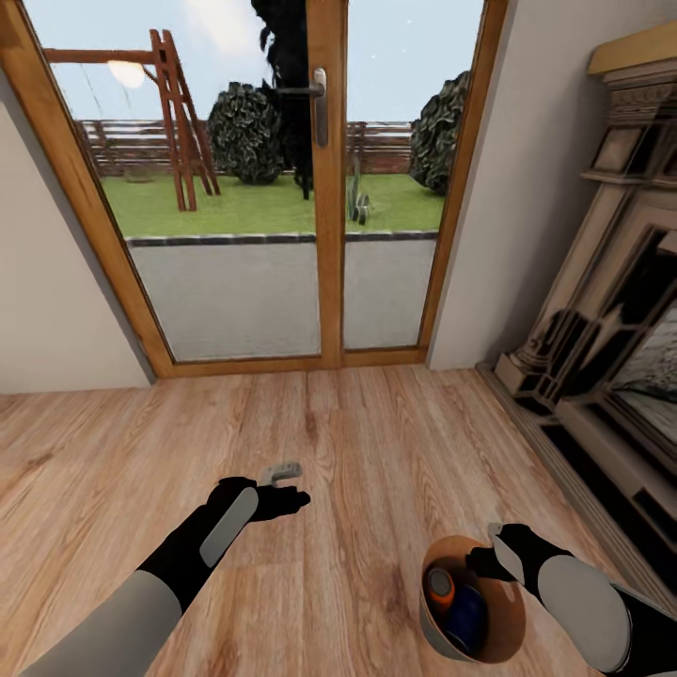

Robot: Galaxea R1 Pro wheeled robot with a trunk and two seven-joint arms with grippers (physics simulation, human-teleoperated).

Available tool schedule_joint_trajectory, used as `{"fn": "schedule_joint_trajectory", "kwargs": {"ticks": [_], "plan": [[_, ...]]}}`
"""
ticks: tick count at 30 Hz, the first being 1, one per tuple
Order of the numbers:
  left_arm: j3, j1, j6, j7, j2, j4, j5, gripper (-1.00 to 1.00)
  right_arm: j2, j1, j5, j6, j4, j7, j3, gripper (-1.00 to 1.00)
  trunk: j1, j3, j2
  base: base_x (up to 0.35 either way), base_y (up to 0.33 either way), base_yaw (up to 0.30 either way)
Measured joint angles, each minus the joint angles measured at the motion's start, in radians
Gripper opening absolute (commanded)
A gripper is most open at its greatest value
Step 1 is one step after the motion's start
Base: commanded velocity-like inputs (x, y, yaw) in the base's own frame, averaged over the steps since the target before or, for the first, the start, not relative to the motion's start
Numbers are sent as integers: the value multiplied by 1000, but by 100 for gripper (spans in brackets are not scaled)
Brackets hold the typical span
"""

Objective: Put the three can of soda from the living room inside the tash can in the kitchen.

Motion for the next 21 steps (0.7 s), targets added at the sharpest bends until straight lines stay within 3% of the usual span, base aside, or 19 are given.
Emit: {"fn": "schedule_joint_trajectory", "kwargs": {"ticks": [21], "plan": [[-1, 0, 0, 1, 0, 0, -2, 100, 0, 1, 0, -3, -1, 0, 0, 100, -80, 66, 147, 0, 0, 0]]}}
